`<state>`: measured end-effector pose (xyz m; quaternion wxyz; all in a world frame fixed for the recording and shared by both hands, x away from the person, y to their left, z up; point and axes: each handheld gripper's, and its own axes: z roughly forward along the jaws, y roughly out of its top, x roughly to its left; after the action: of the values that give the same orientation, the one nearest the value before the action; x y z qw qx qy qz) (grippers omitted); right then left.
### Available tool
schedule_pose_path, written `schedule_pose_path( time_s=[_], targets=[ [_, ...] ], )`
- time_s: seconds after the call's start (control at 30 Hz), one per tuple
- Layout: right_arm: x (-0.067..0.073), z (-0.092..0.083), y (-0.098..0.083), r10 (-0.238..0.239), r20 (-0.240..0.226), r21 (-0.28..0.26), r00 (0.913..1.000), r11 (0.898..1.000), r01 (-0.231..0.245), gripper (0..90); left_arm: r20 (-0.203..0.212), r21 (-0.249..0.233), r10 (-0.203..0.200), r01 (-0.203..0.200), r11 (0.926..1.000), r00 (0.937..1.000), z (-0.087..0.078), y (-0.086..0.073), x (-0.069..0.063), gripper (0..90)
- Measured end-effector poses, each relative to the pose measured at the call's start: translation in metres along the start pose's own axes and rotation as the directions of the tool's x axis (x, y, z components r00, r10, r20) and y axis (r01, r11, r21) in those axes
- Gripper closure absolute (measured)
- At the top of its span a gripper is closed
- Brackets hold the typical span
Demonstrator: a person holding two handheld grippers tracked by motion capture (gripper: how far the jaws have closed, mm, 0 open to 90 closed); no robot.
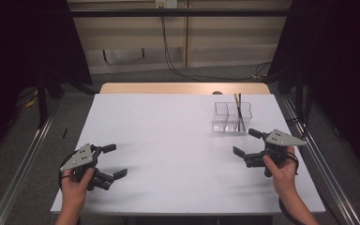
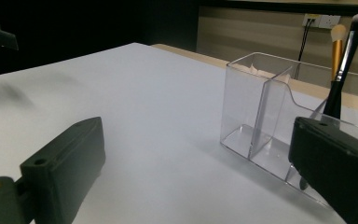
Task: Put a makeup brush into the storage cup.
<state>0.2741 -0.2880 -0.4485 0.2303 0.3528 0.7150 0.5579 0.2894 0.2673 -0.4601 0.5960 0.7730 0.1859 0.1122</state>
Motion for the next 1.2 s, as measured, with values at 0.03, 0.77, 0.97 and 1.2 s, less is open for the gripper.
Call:
schedule_pose_path(
  time_s=[0.03,0.77,0.97,1.2],
  targets=[
    [0.0,-0.001,0.0,0.001,0.003,-0.002,1.0,1.0,-0.001,3.4,0.001,0.0,0.0,0.0,1.0,1.0,0.0,0.0,0.0,0.2],
    [0.004,-0.016,-0.009,-0.014,0.006,0.031,0.9999,0.999,0.014,3.4,-0.001,-0.007,-0.01,0.01,0.9999,0.9999,0.0,0.0,0.0,0.2],
    [0.007,-0.017,-0.01,-0.018,-0.004,0.039,0.9998,0.999,0.018,3.4,0.002,-0.006,-0.01,0.01,0.9999,0.9999,0.001,0.0,0.0,0.2],
    [0.01,-0.02,-0.011,-0.032,-0.006,0.052,0.9995,0.998,0.032,3.4,0.001,-0.008,-0.011,0.011,0.9999,0.9999,0.0,0.0,0.0,0.2]
  ],
)
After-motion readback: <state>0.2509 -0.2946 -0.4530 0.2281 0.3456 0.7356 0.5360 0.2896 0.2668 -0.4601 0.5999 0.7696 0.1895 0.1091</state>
